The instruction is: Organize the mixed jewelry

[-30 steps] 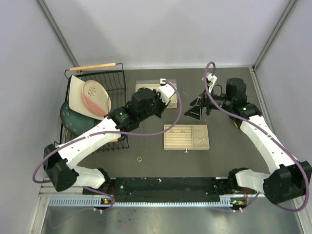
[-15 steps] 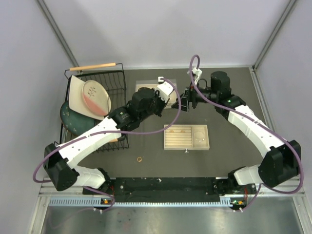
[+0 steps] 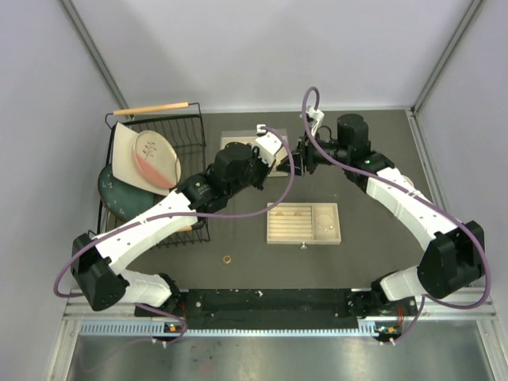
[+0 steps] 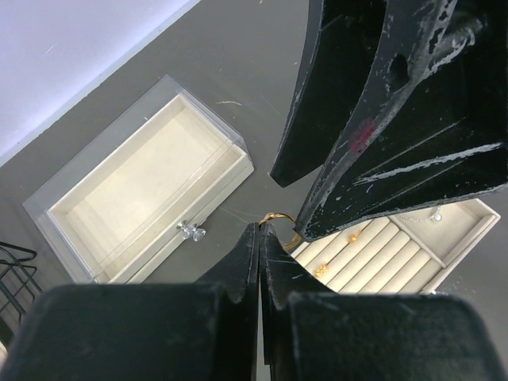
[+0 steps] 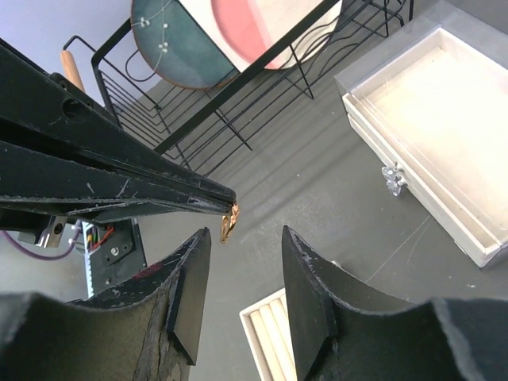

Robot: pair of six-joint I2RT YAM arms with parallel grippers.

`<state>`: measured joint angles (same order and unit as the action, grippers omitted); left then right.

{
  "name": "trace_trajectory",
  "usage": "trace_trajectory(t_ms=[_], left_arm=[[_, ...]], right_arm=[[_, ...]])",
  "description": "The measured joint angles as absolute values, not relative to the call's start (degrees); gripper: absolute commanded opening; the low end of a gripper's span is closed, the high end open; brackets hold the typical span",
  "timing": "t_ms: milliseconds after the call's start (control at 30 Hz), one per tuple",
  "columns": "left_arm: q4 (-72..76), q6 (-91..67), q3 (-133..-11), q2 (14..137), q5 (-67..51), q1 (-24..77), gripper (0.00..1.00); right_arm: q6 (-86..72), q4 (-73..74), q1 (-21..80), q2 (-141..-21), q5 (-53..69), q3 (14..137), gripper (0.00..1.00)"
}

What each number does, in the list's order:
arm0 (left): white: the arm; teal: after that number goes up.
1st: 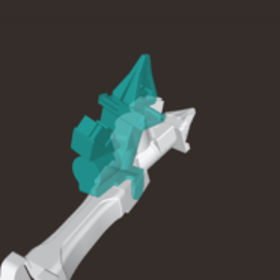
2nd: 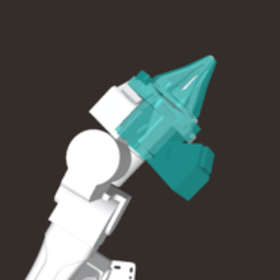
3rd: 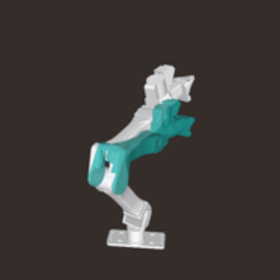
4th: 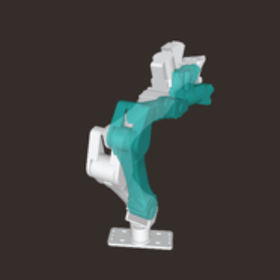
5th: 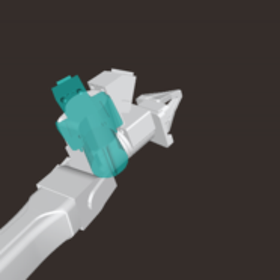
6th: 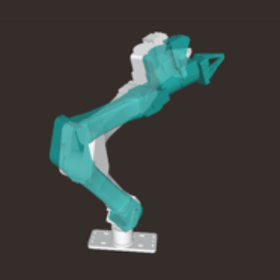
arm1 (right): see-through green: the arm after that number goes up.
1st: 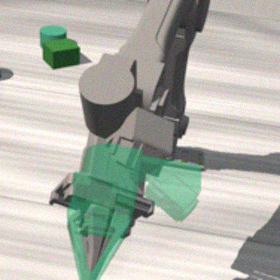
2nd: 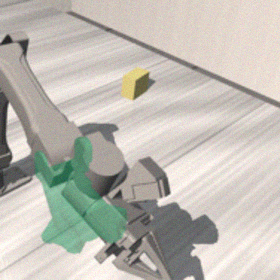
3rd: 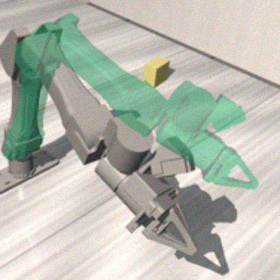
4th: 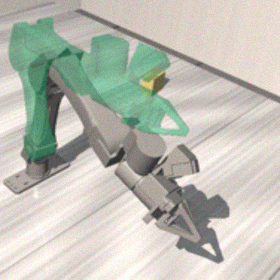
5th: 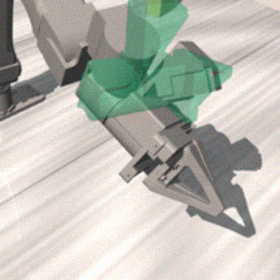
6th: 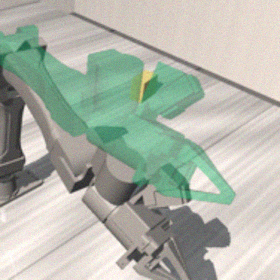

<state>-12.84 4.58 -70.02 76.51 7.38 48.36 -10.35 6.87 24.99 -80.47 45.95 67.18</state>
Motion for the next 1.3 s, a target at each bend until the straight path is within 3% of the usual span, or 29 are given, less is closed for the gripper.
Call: trace_trajectory(t_ms=[533,800,1000,1033,1300], left_arm=[[-12.8,4.6,-70.0,76.5,7.6,48.4,0.0],[-12.4,4.6,-70.0,76.5,7.8,48.4,0.0],[-12.4,4.6,-70.0,76.5,7.8,48.4,0.0],[-12.4,4.6,-70.0,76.5,7.8,48.4,0.0],[-12.5,4.6,-70.0,76.6,8.1,48.2,0.03]], right_arm=[[-10.7,6.4,26.2,-81.3,46.0,67.9,0.32],[-10.6,6.5,26.2,-81.3,46.0,67.9,0.23],[-10.7,6.5,26.8,-81.7,46.0,68.1,0.08],[-10.6,6.6,26.8,-81.9,46.0,68.3,0.01],[-10.5,6.8,26.9,-82.5,45.3,68.8,0.0]])
